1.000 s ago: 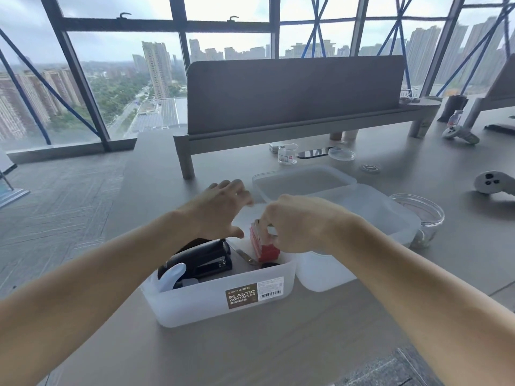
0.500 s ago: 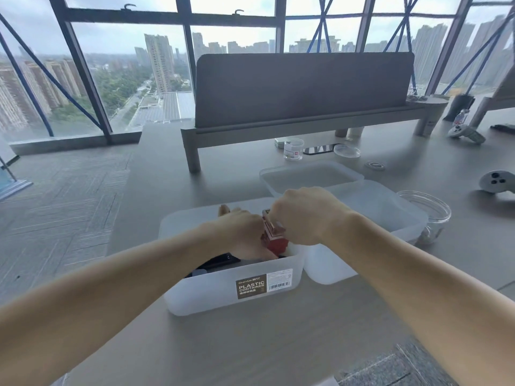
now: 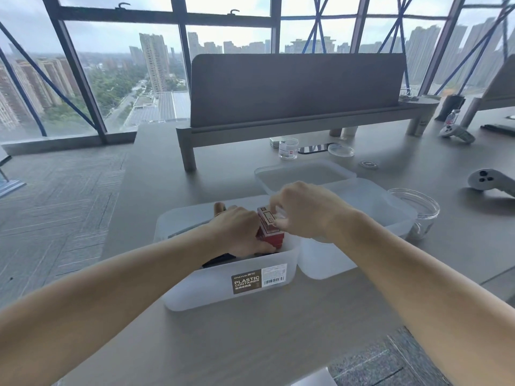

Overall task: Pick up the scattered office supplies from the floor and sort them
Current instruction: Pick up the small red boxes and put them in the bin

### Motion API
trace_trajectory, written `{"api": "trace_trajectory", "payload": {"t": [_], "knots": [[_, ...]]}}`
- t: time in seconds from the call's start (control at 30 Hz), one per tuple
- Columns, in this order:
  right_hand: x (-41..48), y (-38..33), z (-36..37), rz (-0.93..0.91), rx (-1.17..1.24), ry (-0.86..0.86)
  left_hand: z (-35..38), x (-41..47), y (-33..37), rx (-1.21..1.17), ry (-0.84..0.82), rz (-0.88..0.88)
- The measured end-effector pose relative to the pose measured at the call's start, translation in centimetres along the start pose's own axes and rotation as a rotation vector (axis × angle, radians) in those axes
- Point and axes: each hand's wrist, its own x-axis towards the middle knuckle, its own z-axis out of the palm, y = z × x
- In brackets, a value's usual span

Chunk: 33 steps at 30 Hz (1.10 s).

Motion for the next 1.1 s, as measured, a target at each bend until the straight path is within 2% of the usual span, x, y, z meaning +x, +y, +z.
{"api": "trace_trajectory", "payload": {"t": [0.1, 0.17, 0.3, 0.37, 0.47, 0.57, 0.67, 0.8, 0.9, 0.97, 1.1], "knots": [[-1.0, 0.3, -1.1, 0.08, 0.282, -0.062, -0.9, -0.2, -0.8, -0.092, -0.011, -0.047], [-1.8, 0.6, -1.9, 0.102, 0.411, -0.135, -1.8, -1.4, -1.9, -0.193, 0.038, -0.028], [-2.3, 0.2, -2.8, -0.002, 0.412, -0.055, -3.2, -4.7, -4.2, -0.29, 0.179, 0.016], [-1.6, -0.7, -2.6, -0.071, 0.422, 0.015, -3.5, -5.8, -5.0, -0.542, 0.197, 0.028], [-0.6, -2.3, -1.6, -0.165, 0.48, 0.115, -3.8, -6.9, -4.9, -1.092, 0.089, -0.01], [-0.1, -3.5, -1.3, -0.19, 0.545, 0.205, -3.4, -6.9, -5.0, -1.303, 0.107, -0.063], [-0.2, -3.5, -1.5, -0.195, 0.612, 0.185, -3.2, -6.9, -5.6, -1.427, 0.062, -0.075], [0.0, -2.9, -1.2, -0.271, 0.484, 0.228, -3.2, -7.1, -6.1, -1.381, -0.002, -0.082], [0.7, -1.5, -1.4, -0.187, 0.412, 0.261, -2.4, -7.3, -6.7, -0.941, 0.209, -0.105], [1.2, -0.3, -1.1, -0.098, 0.348, 0.222, -1.6, -7.7, -7.3, -0.685, 0.335, -0.077], [1.9, -0.6, 0.8, 0.034, 0.085, 0.121, 0.1, -7.6, -7.1, -0.6, 0.42, 0.005]]}}
